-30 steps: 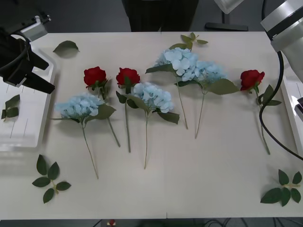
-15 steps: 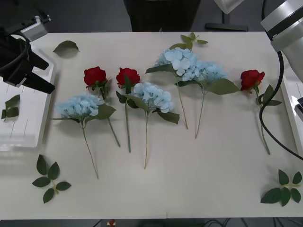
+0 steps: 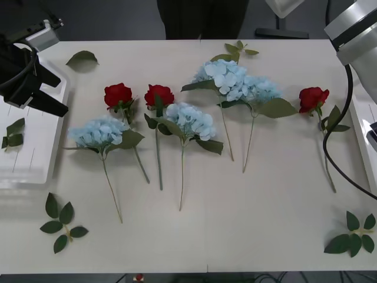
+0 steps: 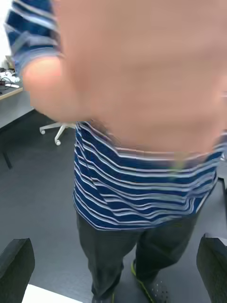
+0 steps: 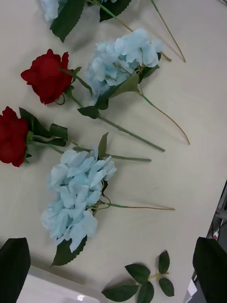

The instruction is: Place the red flowers into the right box and the blue flowers into the left box. If a person shows an open palm, hand one flower to the person first, then continue sorting.

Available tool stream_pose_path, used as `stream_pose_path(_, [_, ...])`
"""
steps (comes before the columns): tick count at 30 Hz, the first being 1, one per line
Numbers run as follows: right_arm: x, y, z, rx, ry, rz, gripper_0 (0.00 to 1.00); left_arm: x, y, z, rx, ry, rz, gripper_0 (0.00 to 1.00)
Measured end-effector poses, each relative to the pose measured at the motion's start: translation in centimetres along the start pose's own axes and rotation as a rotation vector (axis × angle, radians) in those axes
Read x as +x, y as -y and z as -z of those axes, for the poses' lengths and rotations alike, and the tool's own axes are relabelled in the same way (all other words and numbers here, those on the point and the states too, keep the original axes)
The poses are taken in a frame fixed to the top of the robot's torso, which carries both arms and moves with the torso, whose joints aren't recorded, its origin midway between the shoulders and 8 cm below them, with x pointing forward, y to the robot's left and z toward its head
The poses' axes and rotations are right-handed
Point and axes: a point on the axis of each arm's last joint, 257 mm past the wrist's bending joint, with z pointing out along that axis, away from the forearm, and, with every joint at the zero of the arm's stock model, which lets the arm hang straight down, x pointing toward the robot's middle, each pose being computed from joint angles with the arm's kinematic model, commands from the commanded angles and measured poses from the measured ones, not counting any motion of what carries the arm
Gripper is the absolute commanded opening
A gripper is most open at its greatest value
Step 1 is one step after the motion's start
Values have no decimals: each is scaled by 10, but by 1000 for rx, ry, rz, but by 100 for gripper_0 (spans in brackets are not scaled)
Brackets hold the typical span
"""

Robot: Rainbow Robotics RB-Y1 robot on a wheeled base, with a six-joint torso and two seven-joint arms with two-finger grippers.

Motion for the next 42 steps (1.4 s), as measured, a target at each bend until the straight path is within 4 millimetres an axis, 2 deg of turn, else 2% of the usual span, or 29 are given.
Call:
stream_pose_path(5, [14, -6, 0, -15, -28, 14, 100, 0, 0, 0, 0, 0, 0, 100])
stream_pose_path(8, [28, -6, 3, -51, -79, -53, 100, 0, 0, 0, 0, 0, 0, 100])
stream_pose_path(12, [47, 6, 18, -54, -211, -150, 100, 0, 0, 0, 0, 0, 0, 100])
stream_pose_path(14, [63, 7, 40, -66, -345, -222, 100, 0, 0, 0, 0, 0, 0, 100])
stream_pose_path(16, [69, 6, 64, -90, -442, -263, 100, 0, 0, 0, 0, 0, -1, 100])
stream_pose_path(20, [94, 13, 131, -90, -709, -272, 100, 0, 0, 0, 0, 0, -1, 100])
stream_pose_path(25, [120, 43, 211, -60, -971, -304, 100, 0, 0, 0, 1, 0, -1, 100])
stream_pose_path(29, [154, 68, 255, -36, -1124, -397, 100, 9, 2, -5, 12, -10, 15, 100])
stream_pose_path(33, [203, 89, 281, 36, -1237, -437, 100, 12, 3, -6, 15, -17, 19, 100])
stream_pose_path(36, [245, 113, 291, 141, -1293, -434, 100, 22, -1, -5, -1, -57, 41, 100])
stream_pose_path(38, [268, 120, 295, 180, -1324, -454, 100, 27, -4, -5, -13, -77, 58, 100])
stream_pose_path(40, [287, 122, 295, 200, -1337, -492, 100, 31, -3, -5, -15, -89, 124, 100])
stream_pose_path(42, [306, 126, 294, 230, -1343, -525, 100, 33, -2, -5, -16, -96, 263, 100])
